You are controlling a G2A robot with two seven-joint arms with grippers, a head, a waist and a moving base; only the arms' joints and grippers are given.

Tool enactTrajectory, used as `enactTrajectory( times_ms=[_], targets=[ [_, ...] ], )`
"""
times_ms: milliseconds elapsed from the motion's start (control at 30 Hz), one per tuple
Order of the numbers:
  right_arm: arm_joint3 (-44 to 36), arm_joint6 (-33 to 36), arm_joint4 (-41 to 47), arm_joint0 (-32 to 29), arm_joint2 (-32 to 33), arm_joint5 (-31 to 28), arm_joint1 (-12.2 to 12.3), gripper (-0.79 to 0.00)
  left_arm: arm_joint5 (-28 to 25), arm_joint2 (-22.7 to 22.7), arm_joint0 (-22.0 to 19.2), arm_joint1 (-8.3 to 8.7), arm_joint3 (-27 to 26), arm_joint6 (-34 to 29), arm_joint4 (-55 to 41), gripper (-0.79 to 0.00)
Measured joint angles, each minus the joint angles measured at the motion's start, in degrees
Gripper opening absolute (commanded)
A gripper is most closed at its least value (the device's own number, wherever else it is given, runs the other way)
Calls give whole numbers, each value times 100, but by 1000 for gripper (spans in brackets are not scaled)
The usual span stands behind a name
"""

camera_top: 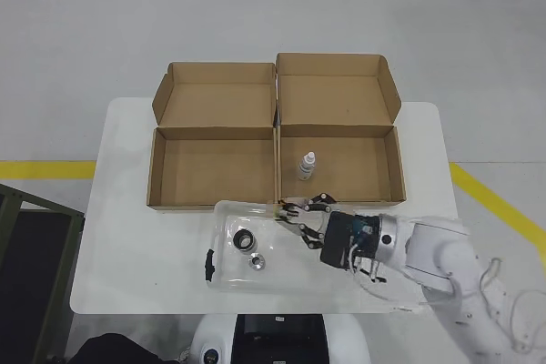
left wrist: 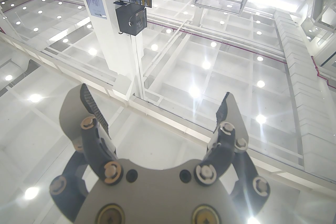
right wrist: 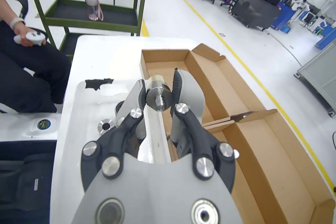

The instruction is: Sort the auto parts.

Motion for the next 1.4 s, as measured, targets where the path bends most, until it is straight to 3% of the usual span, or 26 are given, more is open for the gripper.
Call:
enactTrajectory(
  times_ms=[333, 567, 967, 1400],
  targets=[
    [-60, -629, 364, 169, 552, -97, 27, -785, 0, 0, 0, 0, 0, 0, 0, 0],
    [177, -1027, 783, 277, 685, -494, 36, -785, 0, 0, 0, 0, 0, 0, 0, 0],
    [981, -437, 946, 645, 624, -430, 43, -785, 0, 0, 0, 0, 0, 0, 0, 0],
    [1409, 262, 663, 664, 452, -302, 65, -785, 0, 0, 0, 0, 0, 0, 0, 0]
  ],
)
